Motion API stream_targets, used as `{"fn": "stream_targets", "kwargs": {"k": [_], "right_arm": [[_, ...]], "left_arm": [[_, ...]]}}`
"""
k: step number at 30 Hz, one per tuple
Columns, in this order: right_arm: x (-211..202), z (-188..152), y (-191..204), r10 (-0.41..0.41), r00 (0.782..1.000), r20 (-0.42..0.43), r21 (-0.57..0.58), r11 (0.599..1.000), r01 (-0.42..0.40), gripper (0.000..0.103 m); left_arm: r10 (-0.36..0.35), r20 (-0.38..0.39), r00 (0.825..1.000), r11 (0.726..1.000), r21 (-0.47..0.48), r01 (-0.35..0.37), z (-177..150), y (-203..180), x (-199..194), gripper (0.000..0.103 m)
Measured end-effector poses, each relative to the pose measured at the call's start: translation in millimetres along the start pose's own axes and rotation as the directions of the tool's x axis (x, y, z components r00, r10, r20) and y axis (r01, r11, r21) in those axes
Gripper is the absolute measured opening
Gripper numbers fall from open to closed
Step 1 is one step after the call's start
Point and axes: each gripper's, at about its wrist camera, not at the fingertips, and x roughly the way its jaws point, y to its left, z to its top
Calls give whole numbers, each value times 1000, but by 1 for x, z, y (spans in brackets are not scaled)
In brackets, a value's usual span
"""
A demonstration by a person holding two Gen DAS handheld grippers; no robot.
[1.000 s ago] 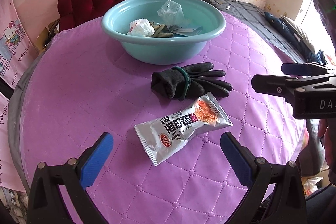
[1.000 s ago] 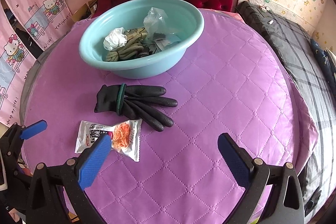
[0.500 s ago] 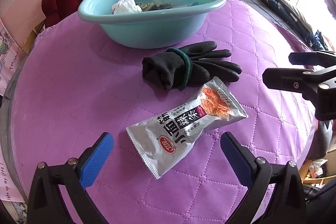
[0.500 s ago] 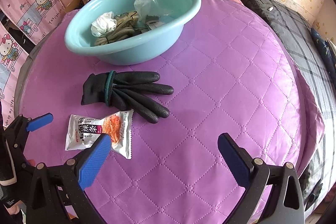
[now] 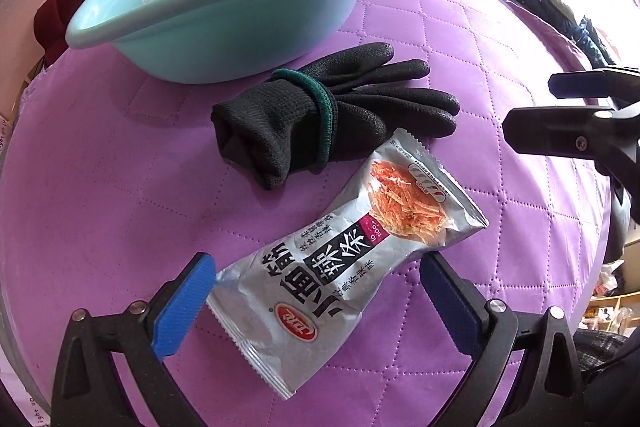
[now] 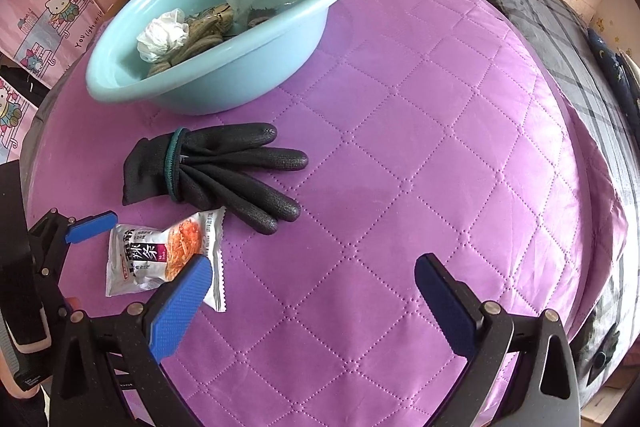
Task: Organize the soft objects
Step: 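Lower the left tool onto the silver snack packet and close it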
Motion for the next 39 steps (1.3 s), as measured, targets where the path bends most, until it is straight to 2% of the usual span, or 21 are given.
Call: {"fn": "stream_targets", "kwargs": {"k": [5,7,8,9,15,18,23,29,39], "right_arm": [[6,-1,-5,-7,1000,-20,-3,1000,7,103],[7,-1,-6,-5,1000,-25,-2,1000,5,103],[7,-1,-7,-5,1000,-26,-2,1000,5,103],[8,-1,-7,-3,1000,-26,-3,1000,3,103],[15,7,-2,11,999,-36,-26,1000,-12,103],[18,12,4,20,999,-35,-43,999,-21,103],[18,21,15,39,999,-27,-82,996,-41,103],[21,32,34,68,998,-10,-141,988,-69,103],[42,44,71,71,997,-9,-232,970,-71,103]], "left_arm": [[-31,-7,999,999,-8,31,6,0,8,102],[-42,-21,999,999,-6,42,6,-2,11,87],[-36,-22,999,999,-3,36,6,-3,11,74],[-21,-17,1000,1000,2,21,6,-4,11,66],[-47,-1,999,999,-27,47,3,-6,1,44],[-79,-1,997,995,-56,79,-1,-9,-5,42],[-69,15,998,994,-87,70,-6,-9,-17,41],[-24,32,999,988,-151,29,-15,2,-32,41],[26,36,999,951,-308,-14,-36,22,-30,41]]}}
